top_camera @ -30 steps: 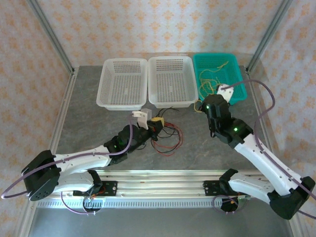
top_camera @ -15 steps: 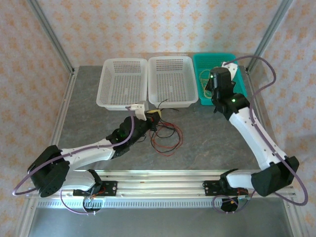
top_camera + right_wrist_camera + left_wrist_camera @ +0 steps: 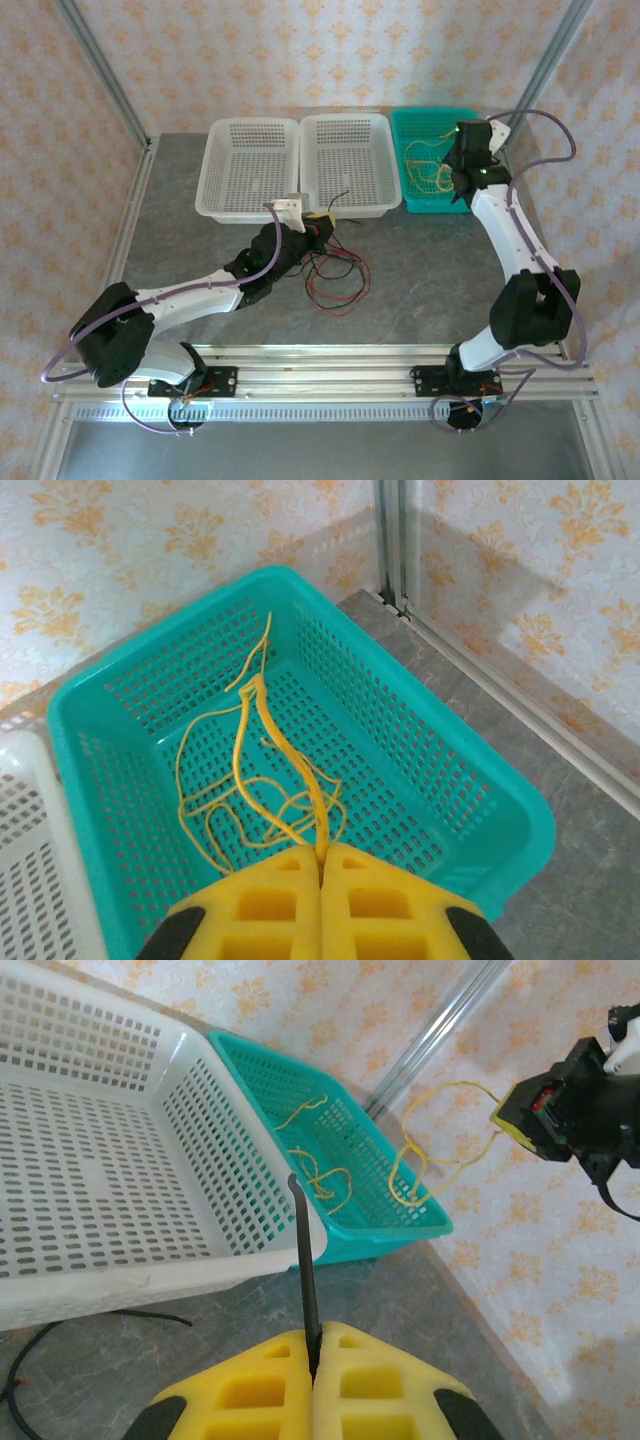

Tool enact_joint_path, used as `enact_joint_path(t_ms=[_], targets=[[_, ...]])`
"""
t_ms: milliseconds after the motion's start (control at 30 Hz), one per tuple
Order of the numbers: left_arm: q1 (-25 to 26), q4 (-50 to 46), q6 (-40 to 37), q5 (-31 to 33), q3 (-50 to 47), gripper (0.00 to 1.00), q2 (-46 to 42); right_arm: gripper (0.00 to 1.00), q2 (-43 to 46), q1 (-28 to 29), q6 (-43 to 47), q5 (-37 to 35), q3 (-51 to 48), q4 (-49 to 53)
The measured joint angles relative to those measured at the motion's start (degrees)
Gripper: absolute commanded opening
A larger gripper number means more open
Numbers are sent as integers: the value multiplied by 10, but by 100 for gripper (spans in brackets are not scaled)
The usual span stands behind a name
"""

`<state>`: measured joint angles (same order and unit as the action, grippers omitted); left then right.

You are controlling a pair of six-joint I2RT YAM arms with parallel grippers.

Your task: Untangle the cables

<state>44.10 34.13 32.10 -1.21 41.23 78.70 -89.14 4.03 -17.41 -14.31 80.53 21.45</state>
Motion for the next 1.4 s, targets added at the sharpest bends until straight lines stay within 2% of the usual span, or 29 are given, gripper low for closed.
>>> enact_joint_path(t_ms=[367, 567, 767, 967, 1067, 1200, 1400], targets=[[0, -44, 0, 0, 29, 0, 46, 1, -141, -17, -30, 20, 88, -13], [0, -52, 0, 0, 29, 0, 50, 16, -184, -17, -33, 41, 120, -1], [0, -58, 0, -2, 29, 0, 50, 39, -207, -17, -37, 53, 124, 14], [0, -65, 0, -11, 30, 0, 50, 59, -207, -17, -37, 53, 124, 15], [0, -68, 0, -16, 34, 0, 52, 65, -199, -17, -36, 53, 122, 14], [0, -69, 0, -16, 37, 0, 52, 65, -153, -17, -36, 53, 95, 1], [0, -70, 1, -18, 37, 0, 52, 65, -7, -15, -40, 73, -15, -75]])
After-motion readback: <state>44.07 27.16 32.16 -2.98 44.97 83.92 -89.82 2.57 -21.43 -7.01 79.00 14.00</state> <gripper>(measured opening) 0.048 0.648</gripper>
